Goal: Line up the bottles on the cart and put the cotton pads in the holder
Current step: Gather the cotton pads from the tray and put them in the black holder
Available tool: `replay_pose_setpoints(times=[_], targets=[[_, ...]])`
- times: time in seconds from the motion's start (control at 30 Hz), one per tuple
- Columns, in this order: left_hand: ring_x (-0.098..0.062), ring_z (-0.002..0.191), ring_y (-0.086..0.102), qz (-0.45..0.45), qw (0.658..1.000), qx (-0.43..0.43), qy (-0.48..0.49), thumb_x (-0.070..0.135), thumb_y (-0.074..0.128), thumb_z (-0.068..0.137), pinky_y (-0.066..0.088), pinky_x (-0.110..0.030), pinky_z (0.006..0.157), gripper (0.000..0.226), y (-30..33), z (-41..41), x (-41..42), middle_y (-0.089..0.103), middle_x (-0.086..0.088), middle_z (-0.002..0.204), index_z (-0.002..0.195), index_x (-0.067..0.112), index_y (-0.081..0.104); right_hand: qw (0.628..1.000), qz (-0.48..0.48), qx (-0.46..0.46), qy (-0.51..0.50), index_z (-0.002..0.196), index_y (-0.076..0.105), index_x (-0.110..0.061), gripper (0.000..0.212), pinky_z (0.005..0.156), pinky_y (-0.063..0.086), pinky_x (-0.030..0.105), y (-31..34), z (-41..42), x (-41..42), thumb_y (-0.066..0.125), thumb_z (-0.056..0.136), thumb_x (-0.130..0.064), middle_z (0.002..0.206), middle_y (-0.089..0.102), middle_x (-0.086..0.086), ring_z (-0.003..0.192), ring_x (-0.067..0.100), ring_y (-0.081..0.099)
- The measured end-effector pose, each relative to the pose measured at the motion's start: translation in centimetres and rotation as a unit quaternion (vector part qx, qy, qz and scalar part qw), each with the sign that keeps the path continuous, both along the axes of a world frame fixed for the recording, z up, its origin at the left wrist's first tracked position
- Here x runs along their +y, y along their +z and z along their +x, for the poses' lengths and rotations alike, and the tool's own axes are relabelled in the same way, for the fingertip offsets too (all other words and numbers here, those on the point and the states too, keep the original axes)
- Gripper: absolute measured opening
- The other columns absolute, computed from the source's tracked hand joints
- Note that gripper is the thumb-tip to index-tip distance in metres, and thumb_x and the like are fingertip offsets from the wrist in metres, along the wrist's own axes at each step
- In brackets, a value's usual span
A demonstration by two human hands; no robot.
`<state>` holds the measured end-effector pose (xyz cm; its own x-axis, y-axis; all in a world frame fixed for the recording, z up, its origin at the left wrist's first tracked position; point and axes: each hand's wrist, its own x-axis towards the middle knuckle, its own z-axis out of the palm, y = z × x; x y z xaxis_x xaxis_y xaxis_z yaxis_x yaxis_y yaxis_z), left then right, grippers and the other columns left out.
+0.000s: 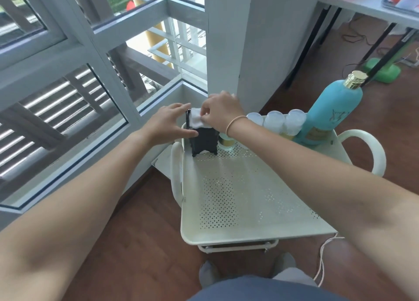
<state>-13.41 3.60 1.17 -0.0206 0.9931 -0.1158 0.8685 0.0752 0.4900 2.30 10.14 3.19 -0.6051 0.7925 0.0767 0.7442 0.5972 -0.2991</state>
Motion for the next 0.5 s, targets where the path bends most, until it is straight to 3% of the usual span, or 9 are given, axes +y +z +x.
replay_pose_setpoints(times=[0.23, 0.5], targets=[[-0.022, 0.130, 0.034, 0.001, 1.000, 0.003, -0.014, 0.044, 0.072, 0.071, 0.032, -0.042, 0.108, 0.079, -0.4, -0.4, 0.5, 0.038, 0.000, 0.144, 0.137, 0.021, 0.036, 0.994, 0.019, -0.111, 0.001, 0.098, 0.065, -0.031, 0.021, 0.097, 0.032, 0.043, -1.1, -1.2, 0.3, 0.046, 0.090, -0.027, 0.112, 0.064, -0.002, 0.112, 0.026, 0.047], [-0.022, 0.131, 0.032, -0.001, 1.000, 0.008, -0.007, 0.044, 0.072, 0.071, 0.031, -0.044, 0.109, 0.079, -0.3, 0.0, 0.6, 0.039, 0.001, 0.143, 0.137, 0.022, 0.036, 0.987, 0.010, -0.157, 0.000, 0.101, 0.063, -0.030, 0.022, 0.096, 0.031, 0.041, -1.0, -1.4, 0.8, 0.046, 0.089, -0.026, 0.112, 0.064, -0.003, 0.113, 0.023, 0.046]])
